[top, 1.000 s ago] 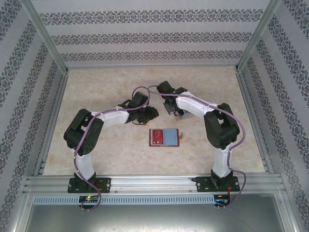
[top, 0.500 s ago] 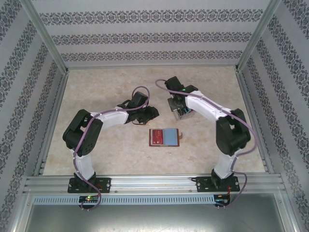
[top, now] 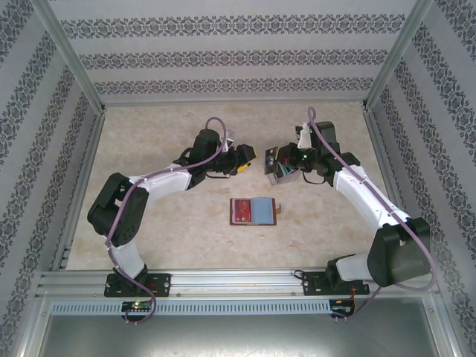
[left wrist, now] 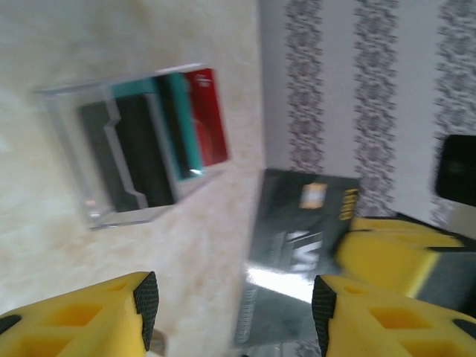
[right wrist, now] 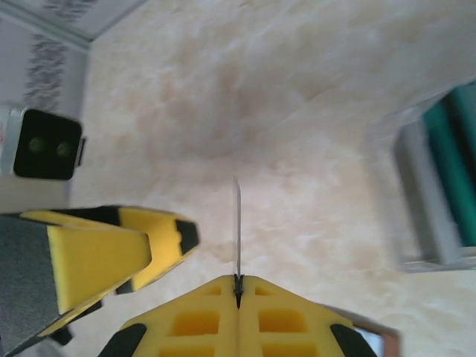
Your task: Put the credit cards into the card holder
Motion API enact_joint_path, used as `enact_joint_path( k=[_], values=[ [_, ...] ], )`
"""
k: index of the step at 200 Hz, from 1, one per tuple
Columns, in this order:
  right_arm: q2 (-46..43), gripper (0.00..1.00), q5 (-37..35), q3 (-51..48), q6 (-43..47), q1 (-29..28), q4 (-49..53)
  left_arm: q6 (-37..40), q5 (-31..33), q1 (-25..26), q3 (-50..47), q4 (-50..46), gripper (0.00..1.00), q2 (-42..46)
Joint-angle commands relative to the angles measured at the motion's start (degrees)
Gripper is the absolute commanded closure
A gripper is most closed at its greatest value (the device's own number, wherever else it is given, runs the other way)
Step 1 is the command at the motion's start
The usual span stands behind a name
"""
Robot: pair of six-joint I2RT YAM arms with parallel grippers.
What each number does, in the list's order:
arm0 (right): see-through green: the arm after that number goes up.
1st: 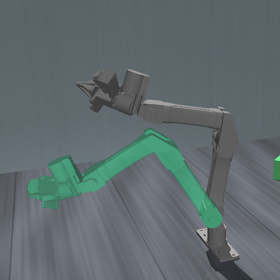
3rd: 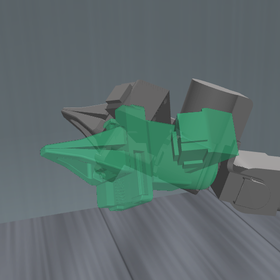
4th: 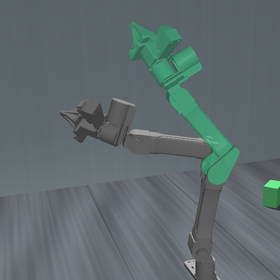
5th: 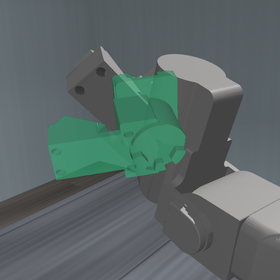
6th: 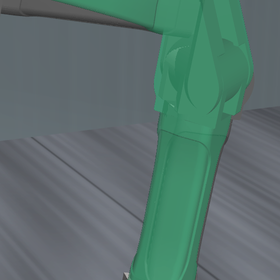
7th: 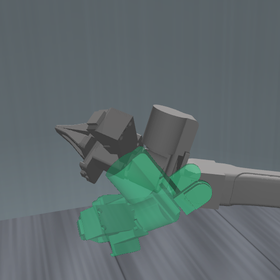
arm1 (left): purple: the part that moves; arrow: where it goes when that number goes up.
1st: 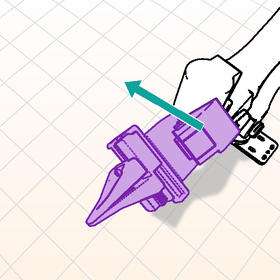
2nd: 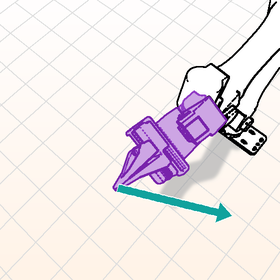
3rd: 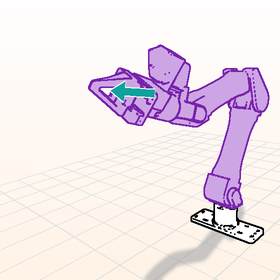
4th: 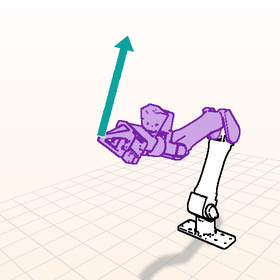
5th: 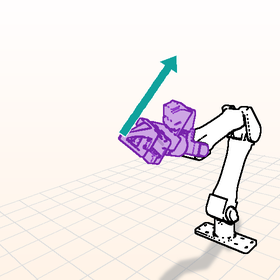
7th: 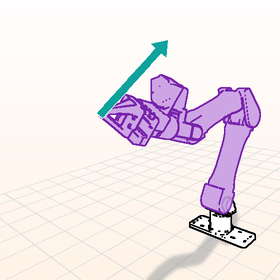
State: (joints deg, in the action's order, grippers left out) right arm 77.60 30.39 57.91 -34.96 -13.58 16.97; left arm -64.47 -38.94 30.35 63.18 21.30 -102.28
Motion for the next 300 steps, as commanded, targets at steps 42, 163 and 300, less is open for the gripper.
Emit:
enact_joint_path(
  k=[42, 163, 300],
  values=[
    [-1.23, 1.0, 15.0, -4.25, -11.04, 0.8, -14.3, -5.64, -8.35, -0.4, 1.09, 13.7, 0.52, -3.0],
    [0.47, 1.0, 13.92, -6.67, -11.89, 3.22, -14.63, -6.11, -6.79, -0.52, -2.17, 14.91, 0.91, -0.75],
    [4.82, 0.72, -4.48, -17.92, -1.79, -11.36, -5.27, 5.69, 10.59, 7.61, -21.52, -1.38, 1.0, 9.77]
  ],
)
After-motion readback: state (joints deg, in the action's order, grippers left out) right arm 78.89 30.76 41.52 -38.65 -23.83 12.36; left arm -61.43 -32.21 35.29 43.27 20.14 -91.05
